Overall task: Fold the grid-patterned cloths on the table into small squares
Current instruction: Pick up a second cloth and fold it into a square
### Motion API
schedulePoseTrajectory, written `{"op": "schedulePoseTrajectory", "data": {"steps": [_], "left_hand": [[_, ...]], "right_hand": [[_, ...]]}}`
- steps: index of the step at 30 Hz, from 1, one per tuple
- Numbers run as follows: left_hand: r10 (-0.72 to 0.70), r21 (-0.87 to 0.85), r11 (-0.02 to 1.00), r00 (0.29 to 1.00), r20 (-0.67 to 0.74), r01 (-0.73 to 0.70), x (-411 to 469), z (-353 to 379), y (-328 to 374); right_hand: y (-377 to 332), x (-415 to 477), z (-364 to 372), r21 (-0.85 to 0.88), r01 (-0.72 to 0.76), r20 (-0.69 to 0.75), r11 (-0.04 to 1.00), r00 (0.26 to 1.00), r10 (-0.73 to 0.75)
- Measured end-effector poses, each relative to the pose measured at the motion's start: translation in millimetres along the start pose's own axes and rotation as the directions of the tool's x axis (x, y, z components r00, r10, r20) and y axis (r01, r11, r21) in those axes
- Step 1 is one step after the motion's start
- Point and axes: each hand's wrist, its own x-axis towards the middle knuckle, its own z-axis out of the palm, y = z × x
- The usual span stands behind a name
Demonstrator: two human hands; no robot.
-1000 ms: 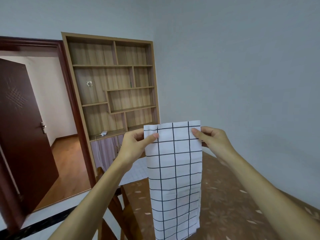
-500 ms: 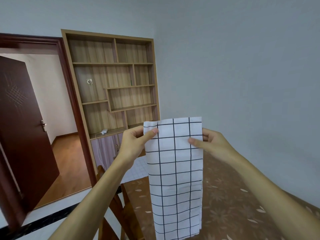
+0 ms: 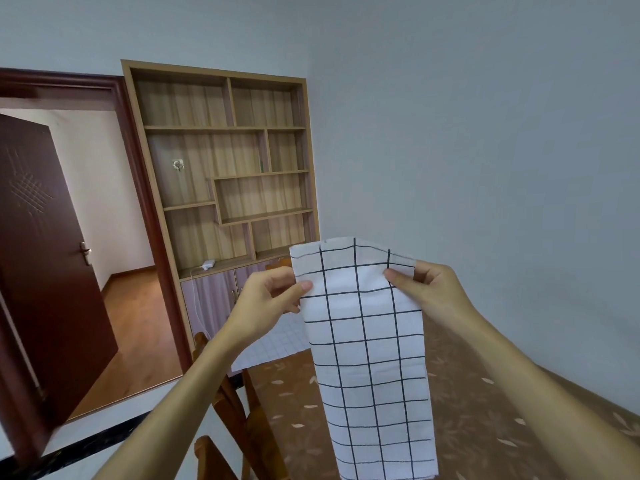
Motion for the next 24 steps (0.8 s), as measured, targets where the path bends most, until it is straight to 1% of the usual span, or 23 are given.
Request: {"op": "schedulePoseTrajectory", "data": {"steps": [5, 8, 11, 14, 16, 20, 22, 24], "left_hand": [[-0.027, -0.089, 0.996, 0.999, -0.047, 0.023, 3, -7, -1], [-0.032, -0.209, 0.978, 0.999, -0.037, 0.024, 3, -6, 1], [-0.073, -0.306, 0.951, 0.995, -0.072, 0.048, 3, -6, 3], [-0.114, -0.374, 0.924, 0.991, -0.074, 0.078, 3, -4, 2], [-0.109, -0.362, 0.929, 0.991, -0.084, 0.071, 3, -3, 2], [-0.077, -0.273, 0.961, 0.99, -0.119, 0.042, 0, -2, 5], [-0.041, -0.205, 0.979, 0.989, -0.142, 0.011, -3, 0, 5], [-0.016, -0.177, 0.984, 0.988, -0.151, -0.011, -3, 0, 2]], "right_hand": [[9, 6, -12, -0.034, -0.007, 0.022, 0.999, 1.0, 0.007], [6, 6, -15, -0.06, 0.011, 0.058, 0.998, 0.998, -0.008], [2, 6, -15, -0.032, -0.006, 0.059, 0.999, 0.998, 0.008], [1, 5, -14, -0.009, -0.016, 0.055, 1.0, 0.998, 0.016], [1, 5, -13, 0.038, -0.033, 0.069, 0.999, 0.997, 0.03], [6, 8, -15, 0.164, -0.07, 0.129, 0.984, 0.99, 0.049], [5, 6, -13, 0.134, -0.076, 0.119, 0.988, 0.991, 0.06], [4, 5, -12, 0.016, -0.025, 0.1, 1.0, 0.995, 0.023]]}}
